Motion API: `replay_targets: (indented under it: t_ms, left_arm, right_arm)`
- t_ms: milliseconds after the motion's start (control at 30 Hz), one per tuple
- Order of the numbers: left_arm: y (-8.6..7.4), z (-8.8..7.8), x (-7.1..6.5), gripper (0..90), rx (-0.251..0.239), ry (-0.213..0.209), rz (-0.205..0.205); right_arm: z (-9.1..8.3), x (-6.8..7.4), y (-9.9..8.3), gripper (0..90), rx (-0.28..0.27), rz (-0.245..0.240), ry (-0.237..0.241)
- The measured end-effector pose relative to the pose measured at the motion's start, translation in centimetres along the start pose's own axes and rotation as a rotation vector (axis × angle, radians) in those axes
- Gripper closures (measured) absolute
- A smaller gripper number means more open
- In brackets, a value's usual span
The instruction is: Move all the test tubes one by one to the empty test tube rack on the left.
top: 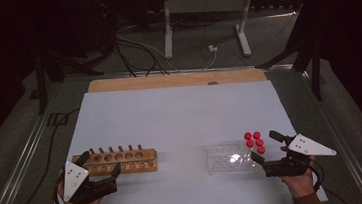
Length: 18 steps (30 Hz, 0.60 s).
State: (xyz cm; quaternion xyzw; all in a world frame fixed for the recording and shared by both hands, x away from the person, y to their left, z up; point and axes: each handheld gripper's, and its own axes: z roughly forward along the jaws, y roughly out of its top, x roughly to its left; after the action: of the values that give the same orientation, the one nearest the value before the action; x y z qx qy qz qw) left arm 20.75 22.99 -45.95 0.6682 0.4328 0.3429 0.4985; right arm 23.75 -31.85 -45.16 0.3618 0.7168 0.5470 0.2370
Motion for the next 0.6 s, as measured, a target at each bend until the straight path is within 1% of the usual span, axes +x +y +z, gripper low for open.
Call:
replay_targets:
  t_ms: [133,233,367,533,600]
  left_arm:
    - [-0.1,-0.2,0.1,0.5,-0.003,0.007,-0.007]
    - [0.0,-0.4,0.2,0.5,-0.016,0.008,-0.019]
    - [-0.1,-0.5,0.3,0.5,-0.013,0.011,-0.031]
    - [-0.2,-0.4,0.4,0.5,-0.01,0.012,-0.039]
    - [-0.2,-0.4,0.4,0.5,-0.008,0.013,-0.039]
  right_arm:
    - [-0.2,0.0,0.1,0.0,0.002,0.006,0.0]
    - [-0.2,0.1,0.1,0.0,0.014,0.007,-0.005]
    - [-0.5,0.4,-0.1,0.5,0.032,0.003,-0.021]
    - [-1.2,0.8,-0.5,8.7,0.043,0.007,-0.032]
    - [-1.4,1.1,-0.8,14.5,0.047,-0.002,-0.04]
